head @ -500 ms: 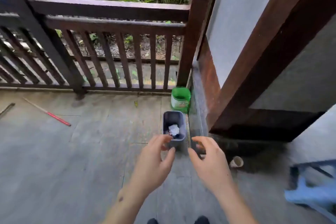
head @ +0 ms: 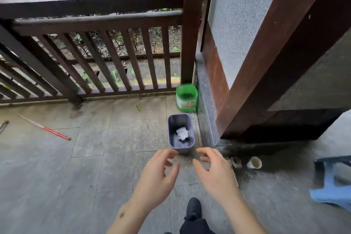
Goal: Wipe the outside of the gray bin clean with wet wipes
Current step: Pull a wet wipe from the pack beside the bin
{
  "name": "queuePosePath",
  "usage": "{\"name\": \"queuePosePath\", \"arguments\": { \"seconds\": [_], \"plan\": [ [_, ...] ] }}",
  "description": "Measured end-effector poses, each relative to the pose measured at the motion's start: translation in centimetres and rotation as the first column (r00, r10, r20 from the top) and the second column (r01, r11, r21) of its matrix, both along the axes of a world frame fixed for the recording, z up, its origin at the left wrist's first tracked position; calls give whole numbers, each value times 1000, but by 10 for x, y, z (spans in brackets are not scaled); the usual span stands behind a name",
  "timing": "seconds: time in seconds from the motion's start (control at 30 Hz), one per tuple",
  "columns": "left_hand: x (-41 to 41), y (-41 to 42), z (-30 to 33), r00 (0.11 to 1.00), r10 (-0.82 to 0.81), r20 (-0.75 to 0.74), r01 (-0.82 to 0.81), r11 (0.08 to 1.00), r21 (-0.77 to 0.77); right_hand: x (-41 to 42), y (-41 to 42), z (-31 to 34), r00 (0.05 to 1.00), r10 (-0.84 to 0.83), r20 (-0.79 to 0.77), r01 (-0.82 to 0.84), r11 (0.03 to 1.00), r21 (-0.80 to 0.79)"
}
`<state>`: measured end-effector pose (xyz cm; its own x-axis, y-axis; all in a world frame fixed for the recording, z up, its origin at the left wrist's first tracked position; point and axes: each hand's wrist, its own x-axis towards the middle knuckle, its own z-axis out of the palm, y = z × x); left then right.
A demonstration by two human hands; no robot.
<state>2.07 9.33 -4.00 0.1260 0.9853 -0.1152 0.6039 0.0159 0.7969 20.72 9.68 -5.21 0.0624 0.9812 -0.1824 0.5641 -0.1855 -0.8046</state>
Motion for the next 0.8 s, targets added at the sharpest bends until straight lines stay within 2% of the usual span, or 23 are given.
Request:
{"name": "queuePosePath", "arguments": {
  "seconds": [0.37, 0.53, 0.63, 0.8],
  "plan": [
    [22, 105, -55, 997, 66, -37, -69, 994, -83, 21, 122, -50, 997, 71, 3, -70, 990, -120],
    [18, 142, -103, 999, 25, -27, -30, 978, -207, 9, 161, -96, 993, 110, 48, -90, 946, -313],
    [13, 160, -136, 1000, -6, -22, 0, 962, -274, -1, 178, -123, 993, 101, 62, -70, 922, -381],
    [3, 186, -203, 997, -75, -20, 61, 916, -397, -13, 200, -181, 999, -3, 54, 29, 876, -481]
  ]
}}
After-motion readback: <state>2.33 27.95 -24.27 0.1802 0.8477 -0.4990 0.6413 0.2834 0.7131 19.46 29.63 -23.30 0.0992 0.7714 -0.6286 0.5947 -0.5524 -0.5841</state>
